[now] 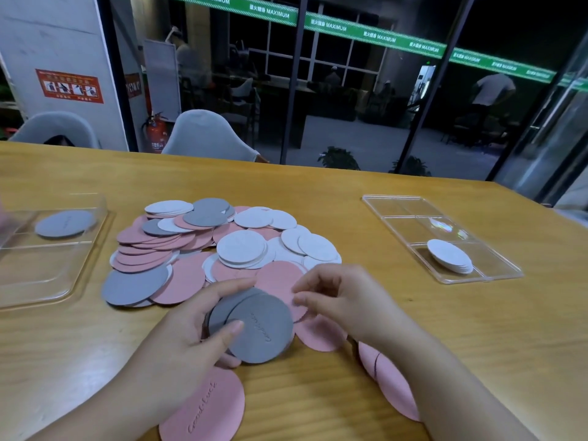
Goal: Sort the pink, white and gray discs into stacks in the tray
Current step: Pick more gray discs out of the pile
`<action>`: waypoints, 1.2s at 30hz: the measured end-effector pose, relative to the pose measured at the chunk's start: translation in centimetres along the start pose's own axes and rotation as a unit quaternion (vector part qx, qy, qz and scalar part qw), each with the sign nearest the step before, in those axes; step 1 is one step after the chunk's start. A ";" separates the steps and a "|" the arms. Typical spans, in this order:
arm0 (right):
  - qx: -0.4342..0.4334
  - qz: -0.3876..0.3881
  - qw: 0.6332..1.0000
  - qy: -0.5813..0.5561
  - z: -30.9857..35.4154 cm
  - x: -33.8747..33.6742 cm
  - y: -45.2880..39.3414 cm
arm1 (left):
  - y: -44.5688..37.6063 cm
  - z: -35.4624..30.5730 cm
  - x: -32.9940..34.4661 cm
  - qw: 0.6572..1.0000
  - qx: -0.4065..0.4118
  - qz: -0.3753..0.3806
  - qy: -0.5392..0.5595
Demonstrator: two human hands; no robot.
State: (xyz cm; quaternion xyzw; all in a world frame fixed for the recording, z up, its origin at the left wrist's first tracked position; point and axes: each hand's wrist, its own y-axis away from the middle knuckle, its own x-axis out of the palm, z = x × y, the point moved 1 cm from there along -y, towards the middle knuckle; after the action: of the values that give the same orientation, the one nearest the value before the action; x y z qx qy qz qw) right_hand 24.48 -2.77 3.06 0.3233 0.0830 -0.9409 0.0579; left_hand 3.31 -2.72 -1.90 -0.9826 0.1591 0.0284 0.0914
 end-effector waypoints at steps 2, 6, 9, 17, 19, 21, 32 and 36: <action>0.027 -0.047 0.994 0.091 -1.4 -1.9 -0.3 | 0.0 -0.2 0.0 1.000 -0.003 0.004 0.002; 0.141 -0.072 0.965 0.207 -4.4 -4.6 -0.4 | 0.0 -0.2 -0.2 1.000 0.000 0.004 0.003; 0.208 -0.010 0.960 0.189 -5.3 -4.7 -0.4 | 0.1 -0.2 -0.2 1.000 0.000 0.005 -0.002; 0.227 0.012 0.960 0.161 -4.1 -4.5 0.0 | 0.1 -0.2 -0.3 1.000 -0.005 -0.004 -0.006; 0.221 -0.005 0.961 0.165 -3.9 -4.4 0.0 | 0.1 -0.3 -0.2 1.000 -0.005 -0.004 -0.006; 0.213 -0.027 0.962 0.172 -3.7 -4.3 -0.2 | 0.2 -0.4 -0.2 1.000 -0.005 -0.003 -0.008; 0.073 -0.192 0.978 -0.036 -2.9 -5.7 -0.1 | -0.1 -0.3 -0.7 0.999 0.000 -0.045 -0.003; -0.003 -0.198 0.972 -0.125 -1.5 -5.3 0.0 | -0.2 -0.5 -0.7 0.998 0.002 -0.066 0.007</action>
State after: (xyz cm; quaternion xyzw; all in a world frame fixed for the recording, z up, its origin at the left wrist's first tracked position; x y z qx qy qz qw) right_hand 29.57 -2.22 5.16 0.1804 0.1401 -0.9663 -0.1190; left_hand 2.73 -2.42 -1.33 -0.9909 0.0949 0.0147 0.0942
